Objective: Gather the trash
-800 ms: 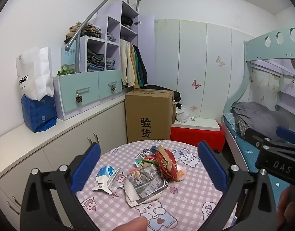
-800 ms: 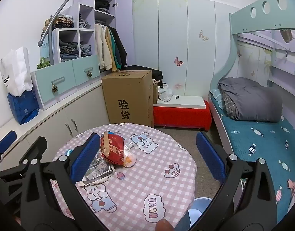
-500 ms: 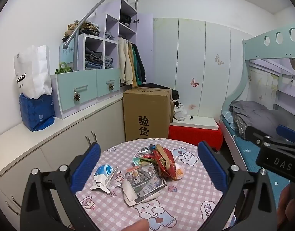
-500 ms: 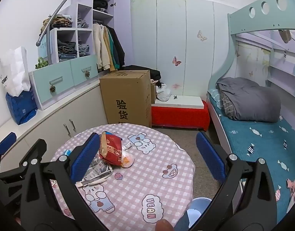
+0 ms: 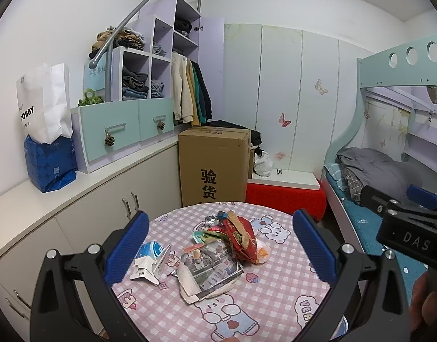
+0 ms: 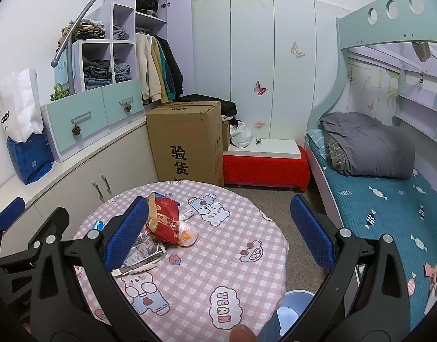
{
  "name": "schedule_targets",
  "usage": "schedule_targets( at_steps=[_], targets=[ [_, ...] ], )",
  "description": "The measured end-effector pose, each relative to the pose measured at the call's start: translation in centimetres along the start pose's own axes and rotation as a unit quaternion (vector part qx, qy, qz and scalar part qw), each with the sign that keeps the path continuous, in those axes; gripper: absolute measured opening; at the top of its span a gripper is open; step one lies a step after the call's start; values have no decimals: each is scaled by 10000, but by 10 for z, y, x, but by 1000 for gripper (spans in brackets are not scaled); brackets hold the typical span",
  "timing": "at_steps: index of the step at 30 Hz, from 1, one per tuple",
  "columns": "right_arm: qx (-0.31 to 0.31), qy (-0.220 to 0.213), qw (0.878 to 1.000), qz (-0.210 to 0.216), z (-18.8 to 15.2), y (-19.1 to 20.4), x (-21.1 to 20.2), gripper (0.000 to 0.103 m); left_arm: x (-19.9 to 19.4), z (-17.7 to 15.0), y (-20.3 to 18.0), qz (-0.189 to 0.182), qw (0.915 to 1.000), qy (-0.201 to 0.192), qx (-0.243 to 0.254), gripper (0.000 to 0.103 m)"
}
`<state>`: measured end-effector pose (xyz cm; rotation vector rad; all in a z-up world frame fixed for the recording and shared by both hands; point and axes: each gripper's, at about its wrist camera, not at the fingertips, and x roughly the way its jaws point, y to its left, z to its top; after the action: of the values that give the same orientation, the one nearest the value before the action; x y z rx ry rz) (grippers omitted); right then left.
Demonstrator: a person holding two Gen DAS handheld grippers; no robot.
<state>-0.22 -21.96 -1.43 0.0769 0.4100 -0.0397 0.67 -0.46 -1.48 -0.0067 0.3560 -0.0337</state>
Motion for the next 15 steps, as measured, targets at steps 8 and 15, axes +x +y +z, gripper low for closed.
schedule_targets(
  at_steps=[8,15],
  targets=[
    [-9,6,10000,-12,0,1,0,97,2,0,-3,-36,10000,32,31,99],
    [-5,36,10000,-34,-4,1,3,97,5,-1,-3,-56,10000,59,42,99]
  ],
)
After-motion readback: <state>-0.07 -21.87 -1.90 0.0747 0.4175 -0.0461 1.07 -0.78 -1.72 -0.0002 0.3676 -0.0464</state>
